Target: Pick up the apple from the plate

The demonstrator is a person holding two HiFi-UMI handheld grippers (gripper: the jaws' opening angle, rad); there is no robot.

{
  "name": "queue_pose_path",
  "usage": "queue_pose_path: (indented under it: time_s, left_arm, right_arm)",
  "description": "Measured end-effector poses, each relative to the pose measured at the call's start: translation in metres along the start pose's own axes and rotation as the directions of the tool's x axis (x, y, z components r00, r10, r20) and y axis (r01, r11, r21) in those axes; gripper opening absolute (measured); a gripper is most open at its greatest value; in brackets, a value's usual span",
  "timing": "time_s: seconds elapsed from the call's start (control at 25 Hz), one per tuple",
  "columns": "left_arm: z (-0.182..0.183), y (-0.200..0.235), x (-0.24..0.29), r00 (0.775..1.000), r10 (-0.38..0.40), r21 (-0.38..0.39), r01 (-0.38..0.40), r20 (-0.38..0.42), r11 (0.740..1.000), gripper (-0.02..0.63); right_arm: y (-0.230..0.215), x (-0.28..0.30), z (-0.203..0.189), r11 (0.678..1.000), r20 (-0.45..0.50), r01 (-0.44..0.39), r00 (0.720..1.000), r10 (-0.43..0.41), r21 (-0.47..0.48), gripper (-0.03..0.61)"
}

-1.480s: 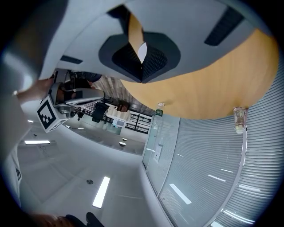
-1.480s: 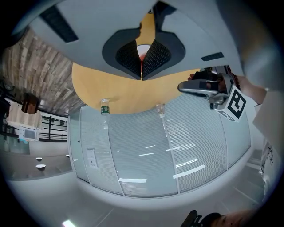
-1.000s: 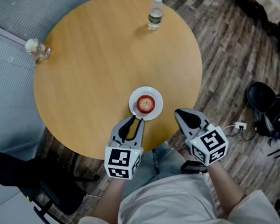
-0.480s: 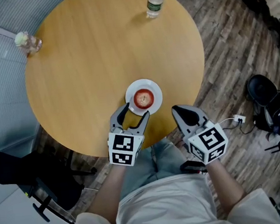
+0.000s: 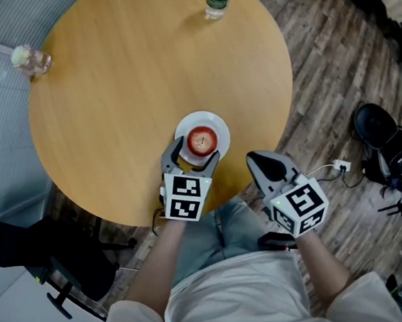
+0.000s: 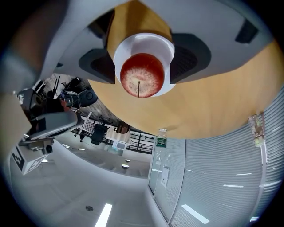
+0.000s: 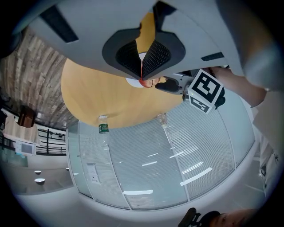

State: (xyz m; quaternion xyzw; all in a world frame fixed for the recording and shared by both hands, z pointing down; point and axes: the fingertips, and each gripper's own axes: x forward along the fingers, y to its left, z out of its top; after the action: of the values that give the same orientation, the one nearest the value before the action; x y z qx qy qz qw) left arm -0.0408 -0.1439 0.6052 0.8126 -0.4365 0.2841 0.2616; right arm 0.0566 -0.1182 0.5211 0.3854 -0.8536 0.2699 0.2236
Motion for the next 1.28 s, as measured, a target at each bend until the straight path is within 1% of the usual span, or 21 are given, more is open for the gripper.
queue_pose_path:
  time_s: [0.12,0.24,0.6,0.76,0.96,1.2,1.28]
  left_arm:
    - [-0.003,0.001,0.009,1.000,0.023,0.029,-0.023,-0.011,0.999,0.388]
    - [-0.005,-0.001,0.017,1.000,0.022,0.040,-0.022,-0.007,0.999,0.390]
    - [-0.008,0.000,0.024,0.999,0.034,0.030,-0.033,-0.026,0.999,0.381]
    - [-0.007,-0.003,0.029,1.000,0.022,0.036,-0.021,-0.013,0.999,0.379]
    - [-0.003,-0.001,0.020,0.999,0.025,0.029,-0.025,-0.024,0.999,0.377]
    - [0.008,0.001,0.001,0.999,0.031,-0.007,-0.031,0.007,1.000,0.377]
    - [0.013,0.003,-0.008,0.999,0.035,-0.007,-0.035,0.020,0.999,0.377]
  right_arm:
    - [-0.002,0.000,-0.002,1.000,-0.001,0.003,1.000,-0.003,0.007,0.031]
    - [-0.003,0.000,-0.003,1.000,-0.007,0.000,1.000,0.000,0.009,0.031]
    - [-0.012,-0.003,-0.011,1.000,-0.017,0.011,1.000,-0.010,0.017,0.031]
    - [-0.013,-0.004,-0.011,1.000,-0.020,0.009,1.000,-0.008,0.016,0.031]
    - [-0.012,-0.004,-0.009,1.000,-0.016,0.005,1.000,-0.005,0.007,0.031]
    - [-0.008,-0.008,0.000,1.000,-0.004,0.006,1.000,-0.007,-0.015,0.031]
    - [-0.006,-0.009,0.005,1.000,0.010,0.008,1.000,-0.008,-0.005,0.031]
